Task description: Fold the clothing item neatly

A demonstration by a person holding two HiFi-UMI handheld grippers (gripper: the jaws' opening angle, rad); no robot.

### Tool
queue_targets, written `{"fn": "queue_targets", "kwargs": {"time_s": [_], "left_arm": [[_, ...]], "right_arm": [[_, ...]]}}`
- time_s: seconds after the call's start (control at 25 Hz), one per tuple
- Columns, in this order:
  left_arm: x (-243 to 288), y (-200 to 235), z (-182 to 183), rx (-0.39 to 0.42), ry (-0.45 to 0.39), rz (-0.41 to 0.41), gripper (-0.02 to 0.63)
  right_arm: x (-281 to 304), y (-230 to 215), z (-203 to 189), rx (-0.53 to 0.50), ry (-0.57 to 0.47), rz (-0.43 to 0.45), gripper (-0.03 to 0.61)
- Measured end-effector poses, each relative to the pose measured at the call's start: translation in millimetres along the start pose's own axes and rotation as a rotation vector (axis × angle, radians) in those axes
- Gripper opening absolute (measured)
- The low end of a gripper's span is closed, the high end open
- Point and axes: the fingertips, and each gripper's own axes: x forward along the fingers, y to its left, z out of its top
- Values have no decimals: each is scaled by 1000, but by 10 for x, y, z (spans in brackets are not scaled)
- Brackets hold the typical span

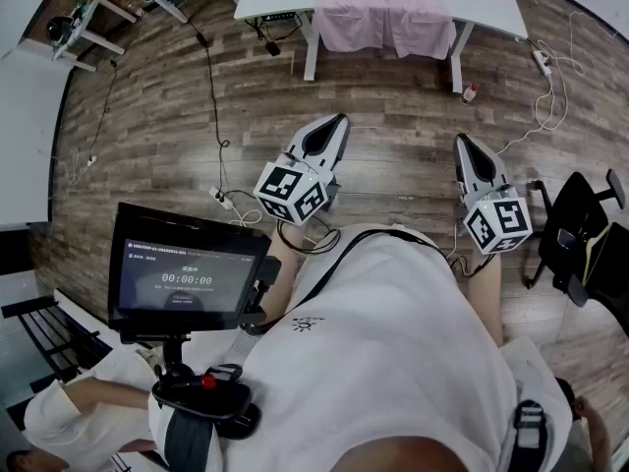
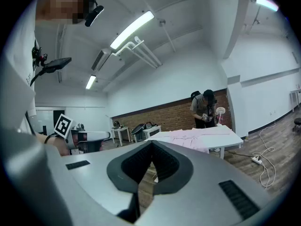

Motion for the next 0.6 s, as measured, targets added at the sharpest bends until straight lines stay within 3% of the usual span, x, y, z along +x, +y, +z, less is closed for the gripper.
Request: {"fn": "queue_targets", "kwargs": {"time_s": [0.6], "left_arm": [[-6,3,39,6,-9,0,3]], "right_arm": [[28,8,23,1,-11,5,5]]}}
